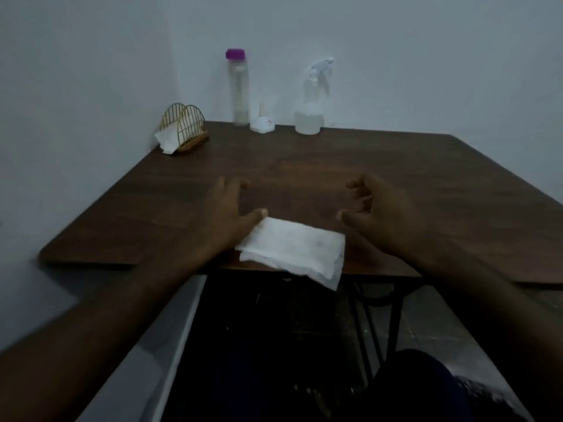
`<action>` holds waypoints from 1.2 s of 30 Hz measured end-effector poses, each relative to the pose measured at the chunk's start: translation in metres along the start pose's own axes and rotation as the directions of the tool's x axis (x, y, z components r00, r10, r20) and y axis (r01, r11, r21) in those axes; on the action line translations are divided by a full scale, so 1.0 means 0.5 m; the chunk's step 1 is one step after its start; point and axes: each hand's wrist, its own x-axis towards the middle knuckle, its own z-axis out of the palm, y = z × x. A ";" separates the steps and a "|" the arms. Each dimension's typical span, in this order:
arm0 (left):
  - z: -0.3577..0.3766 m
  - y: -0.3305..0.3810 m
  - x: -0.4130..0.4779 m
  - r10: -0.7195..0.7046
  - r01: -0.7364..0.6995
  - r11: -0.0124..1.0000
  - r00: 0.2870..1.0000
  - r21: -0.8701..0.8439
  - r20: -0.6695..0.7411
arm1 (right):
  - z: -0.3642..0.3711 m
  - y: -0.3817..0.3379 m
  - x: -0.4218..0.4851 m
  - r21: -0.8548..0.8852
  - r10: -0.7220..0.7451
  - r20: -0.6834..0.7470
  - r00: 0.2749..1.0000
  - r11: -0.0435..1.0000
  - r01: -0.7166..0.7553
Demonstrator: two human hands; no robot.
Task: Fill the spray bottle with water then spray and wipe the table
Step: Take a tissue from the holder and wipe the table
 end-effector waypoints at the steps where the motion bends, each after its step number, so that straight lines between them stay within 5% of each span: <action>1: 0.008 0.004 -0.025 0.118 -0.118 0.993 0.991 0.006 -0.070 | 0.005 0.009 -0.012 0.010 -0.027 -0.027 0.999 1.000 0.027; 4: 0.045 0.046 -0.091 0.409 -0.409 0.912 0.905 -0.023 0.117 | 0.027 0.033 -0.035 0.096 -0.054 -0.071 0.996 0.994 0.060; 8: 0.082 0.062 -0.121 0.321 -0.497 0.827 0.801 0.263 0.506 | 0.041 0.052 -0.043 0.118 -0.072 -0.127 0.989 0.989 0.087; 12: 0.078 0.057 -0.066 0.089 -0.299 0.858 0.888 0.419 0.450 | 0.028 0.071 -0.037 0.214 -0.023 -0.147 0.989 0.975 0.055; 14: 0.108 0.098 -0.084 0.174 -0.401 0.823 0.851 0.402 0.495 | 0.018 0.074 -0.034 0.259 -0.017 -0.156 0.988 0.964 0.057; 18: 0.122 0.144 -0.115 0.341 -0.622 0.752 0.651 0.219 0.678 | -0.003 0.081 -0.033 0.298 -0.038 -0.180 0.983 0.950 0.091; 23: 0.085 0.110 -0.042 0.161 -0.473 0.812 0.744 0.341 0.649 | 0.009 0.106 -0.036 0.329 0.010 -0.174 0.985 0.943 0.049; 27: 0.125 0.151 -0.096 0.330 -0.659 0.699 0.641 0.278 0.693 | 0.010 0.100 -0.033 0.315 -0.027 -0.168 0.985 0.946 0.079; 30: 0.109 0.145 -0.094 0.377 -0.680 0.713 0.576 0.170 0.725 | 0.018 0.094 -0.030 0.319 -0.037 -0.106 0.994 0.945 0.069; 36: 0.089 0.150 -0.074 0.399 -0.617 0.769 0.667 0.167 0.629 | 0.026 0.092 -0.020 0.282 -0.033 -0.151 0.988 0.957 0.075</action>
